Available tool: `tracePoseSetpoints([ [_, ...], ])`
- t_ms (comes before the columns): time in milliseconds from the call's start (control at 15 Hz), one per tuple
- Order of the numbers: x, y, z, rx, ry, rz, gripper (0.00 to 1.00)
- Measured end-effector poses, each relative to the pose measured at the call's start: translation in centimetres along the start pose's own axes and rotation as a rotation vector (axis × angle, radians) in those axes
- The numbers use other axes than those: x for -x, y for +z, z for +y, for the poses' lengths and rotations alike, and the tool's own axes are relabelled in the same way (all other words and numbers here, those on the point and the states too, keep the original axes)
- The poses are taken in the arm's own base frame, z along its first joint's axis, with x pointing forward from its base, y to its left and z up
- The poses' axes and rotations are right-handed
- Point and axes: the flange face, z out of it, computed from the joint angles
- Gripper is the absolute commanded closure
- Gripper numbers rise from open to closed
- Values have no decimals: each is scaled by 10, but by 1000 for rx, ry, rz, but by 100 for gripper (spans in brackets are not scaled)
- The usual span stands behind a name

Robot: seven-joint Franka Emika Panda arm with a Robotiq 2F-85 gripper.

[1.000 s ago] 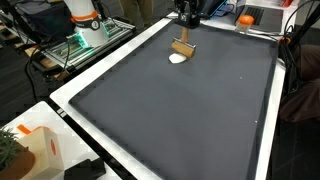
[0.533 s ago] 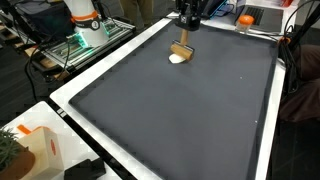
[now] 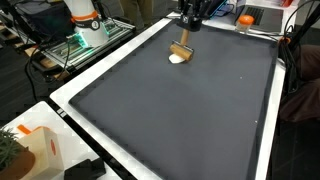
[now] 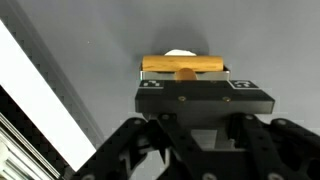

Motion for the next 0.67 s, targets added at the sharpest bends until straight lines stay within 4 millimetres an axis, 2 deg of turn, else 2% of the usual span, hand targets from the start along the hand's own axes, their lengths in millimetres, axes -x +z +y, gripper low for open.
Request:
tracePoseSetpoints([
  [667,12,3,-1,5,36,62,78],
])
